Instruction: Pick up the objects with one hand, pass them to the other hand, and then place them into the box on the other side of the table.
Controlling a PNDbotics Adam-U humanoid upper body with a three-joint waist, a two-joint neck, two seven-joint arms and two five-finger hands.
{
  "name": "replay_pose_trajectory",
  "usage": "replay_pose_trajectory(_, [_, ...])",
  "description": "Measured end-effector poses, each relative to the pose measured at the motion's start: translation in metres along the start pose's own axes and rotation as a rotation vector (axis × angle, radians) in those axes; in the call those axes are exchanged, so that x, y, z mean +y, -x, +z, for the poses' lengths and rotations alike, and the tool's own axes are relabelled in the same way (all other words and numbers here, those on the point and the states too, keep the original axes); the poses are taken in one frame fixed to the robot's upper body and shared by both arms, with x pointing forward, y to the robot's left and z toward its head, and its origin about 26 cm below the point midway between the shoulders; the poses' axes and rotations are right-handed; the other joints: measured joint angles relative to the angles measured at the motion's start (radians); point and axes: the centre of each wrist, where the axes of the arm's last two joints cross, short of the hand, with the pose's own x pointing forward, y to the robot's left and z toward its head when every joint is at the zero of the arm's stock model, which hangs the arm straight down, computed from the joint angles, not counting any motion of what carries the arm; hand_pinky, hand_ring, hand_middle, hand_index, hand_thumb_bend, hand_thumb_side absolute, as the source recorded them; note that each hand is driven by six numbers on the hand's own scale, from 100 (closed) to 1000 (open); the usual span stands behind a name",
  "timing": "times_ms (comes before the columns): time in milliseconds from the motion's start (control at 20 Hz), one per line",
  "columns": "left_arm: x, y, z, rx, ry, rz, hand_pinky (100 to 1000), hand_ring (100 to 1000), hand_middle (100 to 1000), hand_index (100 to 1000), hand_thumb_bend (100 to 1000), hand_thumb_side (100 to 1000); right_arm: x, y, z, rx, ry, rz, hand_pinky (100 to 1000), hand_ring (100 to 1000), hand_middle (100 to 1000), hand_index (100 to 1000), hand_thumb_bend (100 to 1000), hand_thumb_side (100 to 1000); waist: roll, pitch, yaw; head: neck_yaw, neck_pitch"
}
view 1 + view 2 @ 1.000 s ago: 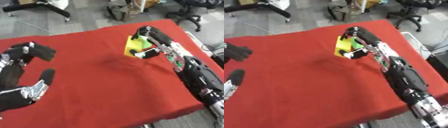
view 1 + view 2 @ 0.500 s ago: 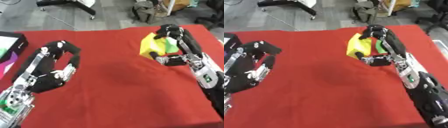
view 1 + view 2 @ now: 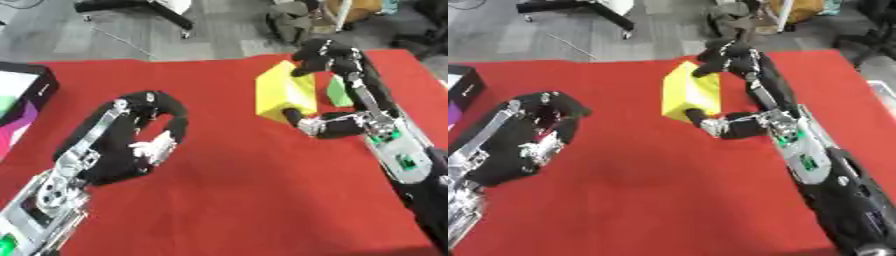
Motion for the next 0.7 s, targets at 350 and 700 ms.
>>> replay_pose_trajectory(350, [-0.004,-0.002,-0.003,-0.018,0.008,-0.122,986,830,750,735,586,398,-0.015,-0.023,-0.022,-0.012,-0.022,-0.097,792,670,464,661,225,282,-0.002,0.000,0.000,-0.025,0.001])
replay_pose_trajectory(700, [-0.016,-0.001,-0.006,-0.042,0.010,-0.064,999,827,748,720,547,471,-0.013,-0.024,-0.023,-0.034,-0.044,-0.140,788,670,465,663,222,284,-0.005,0.000,-0.004,-0.029,0.001])
